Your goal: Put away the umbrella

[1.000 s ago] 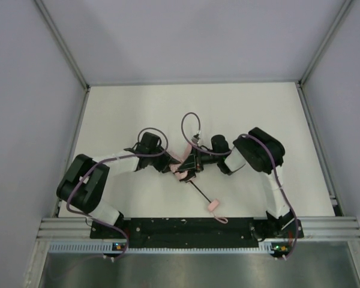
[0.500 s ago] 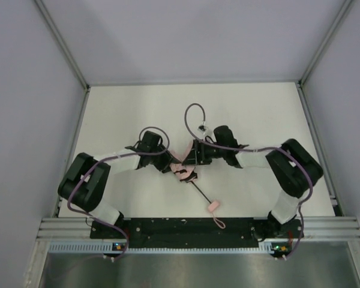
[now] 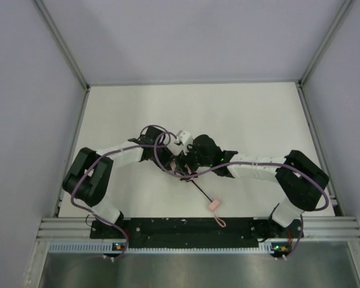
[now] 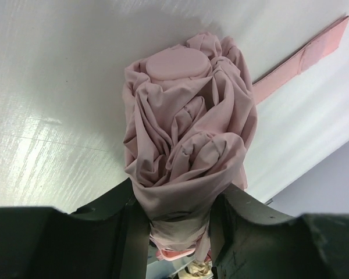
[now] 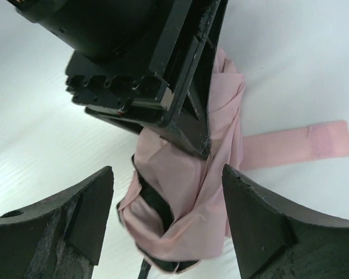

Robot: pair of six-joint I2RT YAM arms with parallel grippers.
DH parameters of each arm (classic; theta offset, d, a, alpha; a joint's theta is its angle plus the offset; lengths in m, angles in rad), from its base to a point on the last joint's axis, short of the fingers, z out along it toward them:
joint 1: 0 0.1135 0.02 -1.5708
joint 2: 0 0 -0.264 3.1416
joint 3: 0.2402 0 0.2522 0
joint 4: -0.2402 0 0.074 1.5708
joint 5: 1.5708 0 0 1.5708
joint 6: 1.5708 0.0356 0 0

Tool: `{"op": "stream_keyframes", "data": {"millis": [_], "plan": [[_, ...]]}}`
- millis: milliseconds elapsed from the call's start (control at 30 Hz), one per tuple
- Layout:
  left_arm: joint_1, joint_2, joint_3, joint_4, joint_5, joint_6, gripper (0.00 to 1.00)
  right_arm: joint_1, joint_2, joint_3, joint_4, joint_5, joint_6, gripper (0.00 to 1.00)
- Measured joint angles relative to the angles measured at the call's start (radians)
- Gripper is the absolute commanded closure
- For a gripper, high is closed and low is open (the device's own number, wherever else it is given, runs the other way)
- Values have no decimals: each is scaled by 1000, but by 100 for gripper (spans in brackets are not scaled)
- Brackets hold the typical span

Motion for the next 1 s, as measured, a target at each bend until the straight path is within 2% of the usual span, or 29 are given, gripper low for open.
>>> {"op": "stream_keyframes", "data": {"millis": [200,267,333,433,500,633,667,700,800,833,867,900,1000], "plan": [[0,45,82,-110,2,-3,100,52,135,58,-17,93,-127,31],[0,56,100,-135,2,-5,100,61,160,57,-12,112,-137,35],[0,64,116,-157,1,-10,100,66,161,56,-6,129,-141,46],[0,68,125,-175,-4,-24,100,72,167,56,0,162,-142,72],[2,68,127,-183,-5,-41,100,73,174,57,4,183,-130,83],[11,63,127,-191,0,-65,100,68,186,68,15,189,-105,98],[13,61,125,-189,-1,-68,96,66,190,71,19,182,-98,100],[15,61,123,-186,-1,-68,88,64,192,71,24,173,-88,100],[17,61,121,-176,2,-66,57,54,192,63,39,146,-60,100],[18,60,117,-172,3,-63,43,49,192,55,53,132,-45,100],[18,56,114,-166,1,-60,22,42,192,48,67,116,-30,100],[18,48,103,-158,-15,-46,9,34,192,39,86,98,-10,100],[21,20,73,-137,-14,-31,2,1,196,8,155,24,61,100]]}}
